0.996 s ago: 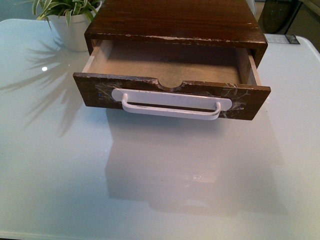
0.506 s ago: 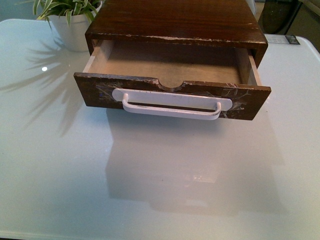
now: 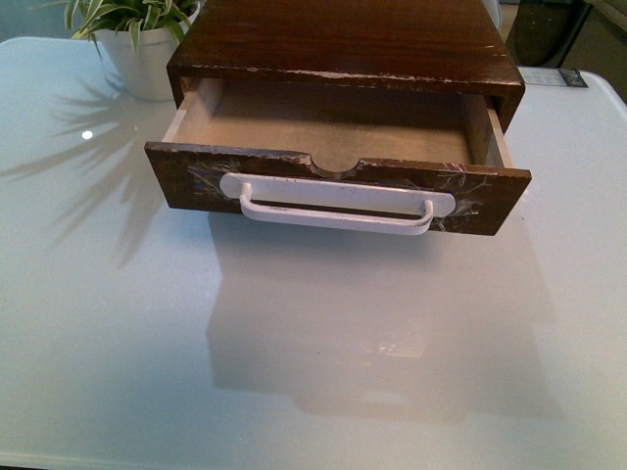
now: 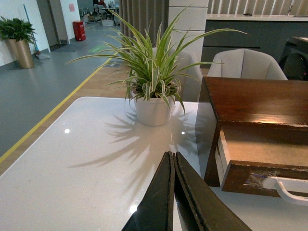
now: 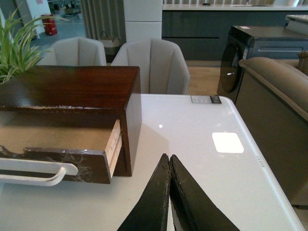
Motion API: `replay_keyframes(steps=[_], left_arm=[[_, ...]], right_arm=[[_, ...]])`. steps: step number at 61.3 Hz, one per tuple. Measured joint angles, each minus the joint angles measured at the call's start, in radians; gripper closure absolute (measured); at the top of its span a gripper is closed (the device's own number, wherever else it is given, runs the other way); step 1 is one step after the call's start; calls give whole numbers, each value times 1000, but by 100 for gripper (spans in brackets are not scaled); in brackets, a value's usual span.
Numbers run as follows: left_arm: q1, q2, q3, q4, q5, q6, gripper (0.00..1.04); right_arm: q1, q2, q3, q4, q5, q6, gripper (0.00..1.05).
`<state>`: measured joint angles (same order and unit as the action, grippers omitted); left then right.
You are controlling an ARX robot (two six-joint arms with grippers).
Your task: Open drawer
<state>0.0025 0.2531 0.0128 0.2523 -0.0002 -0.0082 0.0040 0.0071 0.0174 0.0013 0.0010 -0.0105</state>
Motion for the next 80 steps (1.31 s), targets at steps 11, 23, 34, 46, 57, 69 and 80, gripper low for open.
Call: replay_keyframes(steps=[11, 23, 34, 46, 57, 69, 80], left_arm=[[0, -51, 0, -50, 0, 0, 103], [0, -200, 0, -230, 0, 0, 103], [0, -246, 0, -251, 0, 0, 103], [0, -247, 0, -251, 0, 0, 103], [0, -247, 0, -251, 0, 0, 78], [0, -247, 0, -251, 0, 0, 40], [0, -247, 0, -251, 0, 3, 7]], right_arm=[[0, -1, 0, 0, 0, 0, 103], [0, -1, 0, 0, 0, 0, 103], [0, -2, 0, 0, 0, 0, 103], [0, -2, 0, 0, 0, 0, 103], [0, -2, 0, 0, 0, 0, 76], [0, -2, 0, 0, 0, 0, 36], [0, -2, 0, 0, 0, 1, 8]])
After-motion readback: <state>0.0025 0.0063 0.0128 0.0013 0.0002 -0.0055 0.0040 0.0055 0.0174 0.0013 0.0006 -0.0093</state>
